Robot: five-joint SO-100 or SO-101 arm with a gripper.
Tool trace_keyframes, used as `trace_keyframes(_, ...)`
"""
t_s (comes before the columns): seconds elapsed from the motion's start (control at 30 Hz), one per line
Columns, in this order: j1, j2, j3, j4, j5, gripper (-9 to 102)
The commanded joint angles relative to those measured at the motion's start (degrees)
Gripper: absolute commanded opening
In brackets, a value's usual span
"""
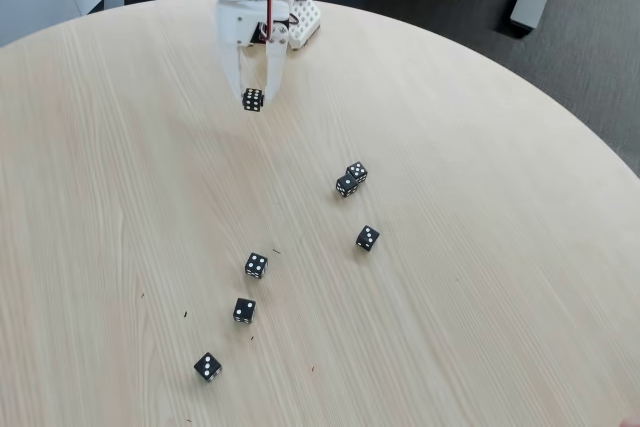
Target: Pick up the dice with number 6
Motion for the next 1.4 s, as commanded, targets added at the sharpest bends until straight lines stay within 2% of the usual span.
trace_keyframes(0.0,-0.3,0.5,0.0,-0.8,1.4,0)
trace_keyframes(1.37,0.8,1.1,0.0,-0.8,4.4,1)
